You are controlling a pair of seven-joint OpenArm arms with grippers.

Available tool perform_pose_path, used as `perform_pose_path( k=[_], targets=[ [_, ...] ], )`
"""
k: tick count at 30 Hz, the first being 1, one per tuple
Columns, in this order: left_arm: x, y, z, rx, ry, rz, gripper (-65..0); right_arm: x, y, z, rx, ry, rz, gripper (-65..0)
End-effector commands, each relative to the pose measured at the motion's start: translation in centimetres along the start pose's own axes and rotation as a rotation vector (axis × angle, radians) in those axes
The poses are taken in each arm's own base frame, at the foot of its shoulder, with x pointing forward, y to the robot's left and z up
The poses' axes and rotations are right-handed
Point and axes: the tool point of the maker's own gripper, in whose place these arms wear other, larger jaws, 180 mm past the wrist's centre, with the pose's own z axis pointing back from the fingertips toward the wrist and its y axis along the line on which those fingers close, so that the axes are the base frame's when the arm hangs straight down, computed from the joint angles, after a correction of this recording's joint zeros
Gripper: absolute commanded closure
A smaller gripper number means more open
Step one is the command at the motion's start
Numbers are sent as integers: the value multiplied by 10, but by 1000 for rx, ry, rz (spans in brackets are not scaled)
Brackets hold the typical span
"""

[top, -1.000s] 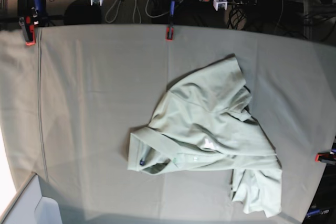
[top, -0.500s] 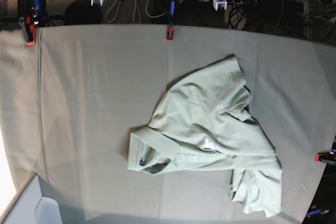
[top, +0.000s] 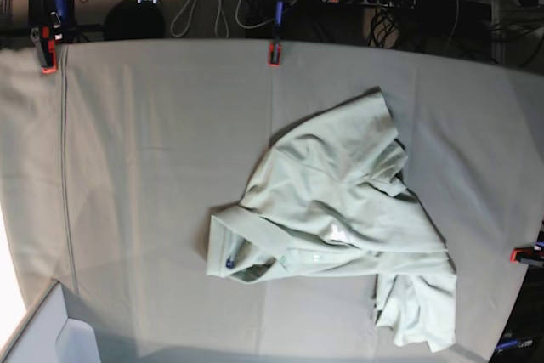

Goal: Layout the t-shirt on the table in an organized manner, then fold the t-shirt properly

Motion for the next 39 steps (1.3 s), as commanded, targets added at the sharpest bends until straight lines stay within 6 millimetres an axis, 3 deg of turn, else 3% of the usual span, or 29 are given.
perform_pose_path(
  k=[1, 4, 16, 20, 28, 33, 39],
  targets=[
    [-7, 1, 4, -1, -10, -2, -1, -9, -1, 4, 11, 7, -4, 0],
    [-7, 3, 11, 0, -81, -5, -1, -7, -6, 15, 10, -34, 6, 0],
    [-1, 13, 45, 14, -340, -13, -1, 37, -5, 72, 38, -266, 25, 0],
    [8, 14, 63, 14, -470, -19, -1, 56, -20, 91, 5, -336, 5, 0],
    [9, -25, 111, -160, -701, -120, -1, 93, -24, 125, 5, -462, 14, 0],
    [12, -33, 115, -194, -723, -161, -1, 101, -22, 128, 9, -485, 14, 0],
    [17, -20, 133, -166, -780, -234, -1, 101, -22, 128, 8, -485, 17, 0]
  ],
)
